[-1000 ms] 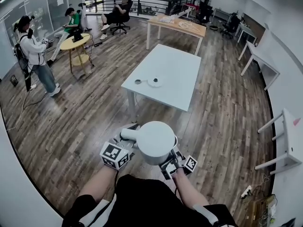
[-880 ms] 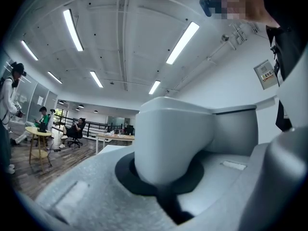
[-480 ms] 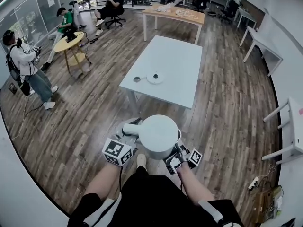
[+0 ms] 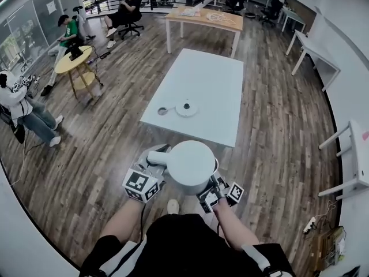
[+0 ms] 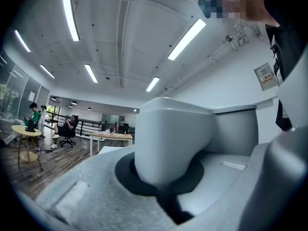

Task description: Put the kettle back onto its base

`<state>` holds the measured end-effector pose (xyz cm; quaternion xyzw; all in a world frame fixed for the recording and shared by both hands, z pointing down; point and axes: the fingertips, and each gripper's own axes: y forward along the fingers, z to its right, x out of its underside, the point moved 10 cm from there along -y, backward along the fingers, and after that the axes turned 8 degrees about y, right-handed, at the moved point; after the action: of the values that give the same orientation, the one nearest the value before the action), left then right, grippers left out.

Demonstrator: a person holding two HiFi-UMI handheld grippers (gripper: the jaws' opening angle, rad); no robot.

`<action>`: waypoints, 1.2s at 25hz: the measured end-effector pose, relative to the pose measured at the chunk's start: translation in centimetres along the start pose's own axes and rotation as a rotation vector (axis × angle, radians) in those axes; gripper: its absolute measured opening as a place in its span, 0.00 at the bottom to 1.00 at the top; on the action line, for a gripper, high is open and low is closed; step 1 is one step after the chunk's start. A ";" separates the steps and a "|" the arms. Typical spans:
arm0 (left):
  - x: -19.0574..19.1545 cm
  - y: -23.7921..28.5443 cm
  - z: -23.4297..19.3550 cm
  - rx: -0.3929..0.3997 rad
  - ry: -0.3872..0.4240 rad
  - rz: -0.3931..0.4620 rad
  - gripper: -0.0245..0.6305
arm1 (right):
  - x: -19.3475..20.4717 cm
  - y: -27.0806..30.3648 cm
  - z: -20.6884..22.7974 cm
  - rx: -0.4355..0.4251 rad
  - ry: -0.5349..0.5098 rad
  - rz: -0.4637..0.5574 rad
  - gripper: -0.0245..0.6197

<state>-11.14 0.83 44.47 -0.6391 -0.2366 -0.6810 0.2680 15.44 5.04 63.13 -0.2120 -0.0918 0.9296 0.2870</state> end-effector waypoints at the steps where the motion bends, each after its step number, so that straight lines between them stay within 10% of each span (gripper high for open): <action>1: 0.1 0.5 -0.6 0.000 -0.003 0.001 0.04 | -0.4 0.7 0.1 0.002 -0.003 -0.001 0.56; 30: 2.7 7.0 -15.0 -0.032 -0.011 -0.004 0.04 | -5.0 16.0 4.7 0.028 0.005 -0.027 0.56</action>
<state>-17.71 -14.56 45.95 -0.6468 -0.2282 -0.6816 0.2550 9.18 -11.15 64.38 -0.2090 -0.0808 0.9263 0.3028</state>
